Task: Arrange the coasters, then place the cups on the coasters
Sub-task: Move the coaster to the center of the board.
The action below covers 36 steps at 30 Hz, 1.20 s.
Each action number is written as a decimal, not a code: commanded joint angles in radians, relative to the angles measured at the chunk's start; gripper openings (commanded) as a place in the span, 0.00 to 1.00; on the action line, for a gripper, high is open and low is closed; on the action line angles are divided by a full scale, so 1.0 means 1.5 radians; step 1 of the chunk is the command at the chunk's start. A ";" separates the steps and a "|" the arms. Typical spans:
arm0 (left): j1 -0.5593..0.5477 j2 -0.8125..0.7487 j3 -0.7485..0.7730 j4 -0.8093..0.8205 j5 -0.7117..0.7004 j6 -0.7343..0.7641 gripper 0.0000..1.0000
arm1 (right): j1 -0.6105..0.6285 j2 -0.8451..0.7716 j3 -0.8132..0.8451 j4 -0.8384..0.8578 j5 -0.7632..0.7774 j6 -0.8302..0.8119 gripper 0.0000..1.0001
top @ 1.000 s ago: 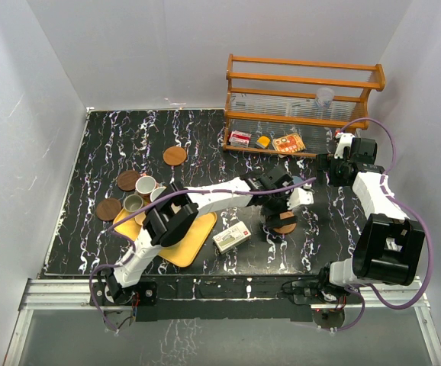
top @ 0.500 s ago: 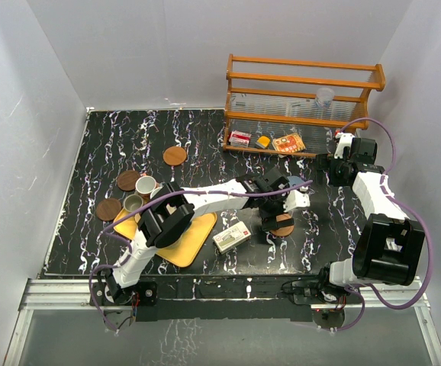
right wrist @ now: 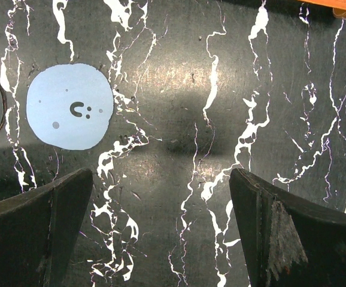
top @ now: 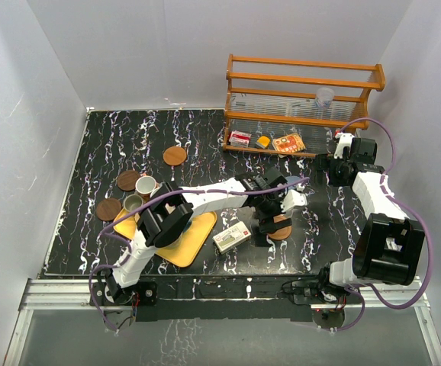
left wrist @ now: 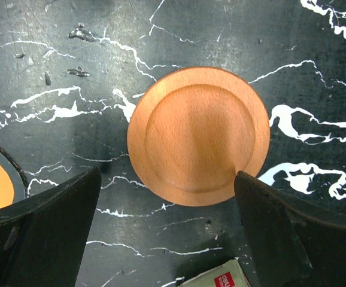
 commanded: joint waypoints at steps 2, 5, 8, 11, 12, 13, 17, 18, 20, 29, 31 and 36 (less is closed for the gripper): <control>0.005 -0.082 -0.008 -0.017 0.029 -0.017 0.93 | -0.004 0.005 0.021 0.011 -0.009 -0.002 0.98; 0.007 -0.089 -0.011 -0.013 0.030 -0.020 0.93 | -0.004 0.007 0.022 0.011 -0.007 -0.003 0.98; 0.007 -0.095 -0.022 -0.013 0.031 -0.016 0.93 | -0.004 0.008 0.020 0.012 -0.005 -0.004 0.98; 0.008 -0.106 -0.047 -0.010 0.029 -0.004 0.93 | -0.004 0.008 0.019 0.011 -0.004 -0.005 0.98; 0.008 -0.109 -0.057 -0.009 0.027 0.001 0.93 | -0.004 0.008 0.019 0.011 -0.004 -0.005 0.98; 0.008 -0.112 -0.069 -0.007 0.023 0.010 0.93 | -0.004 0.008 0.019 0.012 -0.004 -0.005 0.98; 0.008 -0.120 -0.107 0.008 0.002 0.029 0.93 | -0.004 0.010 0.020 0.010 -0.005 -0.006 0.98; 0.008 -0.120 -0.116 0.012 0.001 0.032 0.93 | -0.004 0.011 0.019 0.011 -0.005 -0.006 0.98; 0.007 -0.121 -0.132 0.025 -0.004 0.035 0.93 | -0.004 0.011 0.020 0.011 -0.005 -0.006 0.98; -0.009 -0.103 -0.154 0.073 -0.036 0.017 0.93 | -0.004 0.016 0.021 0.010 -0.010 -0.008 0.98; -0.017 -0.095 -0.154 0.079 -0.046 0.016 0.93 | -0.004 0.016 0.022 0.008 -0.011 -0.008 0.98; -0.042 -0.071 -0.143 0.093 -0.075 0.008 0.94 | -0.004 0.012 0.023 0.007 -0.013 -0.008 0.98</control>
